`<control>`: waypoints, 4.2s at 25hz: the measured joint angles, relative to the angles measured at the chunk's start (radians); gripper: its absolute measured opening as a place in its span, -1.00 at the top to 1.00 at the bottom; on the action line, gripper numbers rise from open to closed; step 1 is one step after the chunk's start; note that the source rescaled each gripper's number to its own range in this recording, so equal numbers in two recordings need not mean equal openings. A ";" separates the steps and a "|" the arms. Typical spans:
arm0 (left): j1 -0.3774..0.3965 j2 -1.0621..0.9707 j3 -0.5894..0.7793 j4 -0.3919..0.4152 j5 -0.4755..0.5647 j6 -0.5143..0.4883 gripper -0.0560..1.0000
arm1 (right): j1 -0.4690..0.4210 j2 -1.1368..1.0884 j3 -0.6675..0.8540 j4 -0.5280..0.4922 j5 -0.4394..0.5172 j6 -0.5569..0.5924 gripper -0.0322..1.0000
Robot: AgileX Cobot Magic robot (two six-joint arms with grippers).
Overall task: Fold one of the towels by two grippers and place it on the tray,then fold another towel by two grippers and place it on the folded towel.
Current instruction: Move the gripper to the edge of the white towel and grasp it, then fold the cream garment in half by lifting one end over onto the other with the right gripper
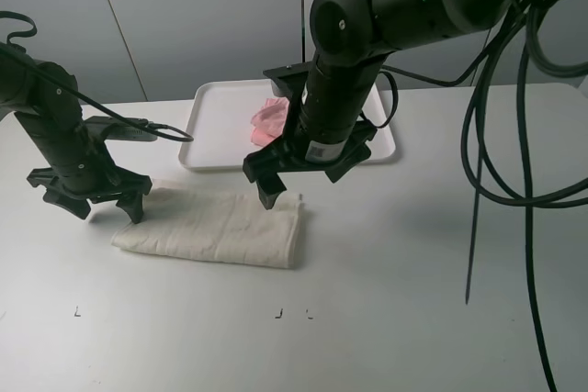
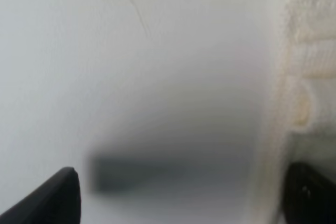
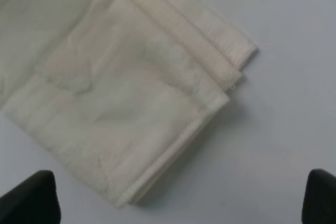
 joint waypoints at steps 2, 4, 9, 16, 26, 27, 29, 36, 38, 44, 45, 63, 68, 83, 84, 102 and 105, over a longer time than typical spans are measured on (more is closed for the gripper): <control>0.000 0.000 0.000 0.000 0.000 0.000 -0.99 | 0.000 0.036 0.000 0.009 0.000 0.002 -1.00; 0.000 0.000 0.000 0.000 0.000 0.000 -0.99 | 0.000 0.068 0.000 0.032 0.000 0.002 -1.00; 0.000 0.000 0.000 0.000 0.000 0.000 -0.99 | 0.000 0.114 0.000 0.104 -0.034 0.002 -1.00; 0.000 0.000 0.000 0.000 0.002 -0.002 -0.99 | 0.000 0.161 0.000 0.156 -0.061 -0.001 -1.00; 0.000 0.000 0.000 0.002 0.002 -0.004 -0.99 | 0.000 0.190 0.000 0.213 -0.097 -0.016 -1.00; 0.000 0.000 0.000 0.002 0.002 -0.004 -0.99 | 0.000 0.190 -0.002 0.213 -0.097 -0.022 -1.00; 0.000 0.000 0.000 0.002 0.002 -0.004 -0.99 | 0.007 0.192 -0.002 0.213 -0.102 -0.028 -0.95; 0.000 0.000 0.000 0.002 0.002 -0.002 -0.99 | 0.017 0.209 -0.002 0.205 -0.145 -0.031 0.02; 0.000 0.000 0.000 0.002 0.002 -0.002 -0.99 | 0.017 0.213 -0.002 0.202 -0.163 -0.031 0.44; 0.000 0.000 0.000 0.002 0.002 -0.002 -0.99 | 0.019 0.217 -0.002 0.206 -0.175 -0.031 0.86; 0.000 0.000 0.000 0.002 0.002 -0.002 -0.99 | 0.019 0.217 -0.002 0.206 -0.175 -0.031 0.86; 0.000 0.000 0.000 0.002 0.002 -0.004 -0.99 | 0.019 0.090 -0.002 0.273 -0.166 -0.112 0.86; 0.000 0.000 0.000 0.002 0.002 -0.004 -0.99 | 0.019 0.075 -0.001 0.478 -0.202 -0.224 0.86; 0.000 0.000 0.000 0.000 0.002 -0.004 -0.99 | 0.036 0.149 0.001 1.123 -0.240 -0.690 0.86; 0.000 0.000 0.000 0.000 0.002 -0.004 -0.99 | 0.043 0.165 0.001 1.158 -0.241 -0.719 0.86; 0.000 0.000 0.000 -0.005 0.005 -0.002 -0.99 | 0.089 0.227 0.001 1.470 -0.396 -0.963 0.86; 0.000 0.000 0.000 -0.005 0.005 -0.002 -0.99 | 0.100 0.227 0.001 1.475 -0.406 -0.963 0.86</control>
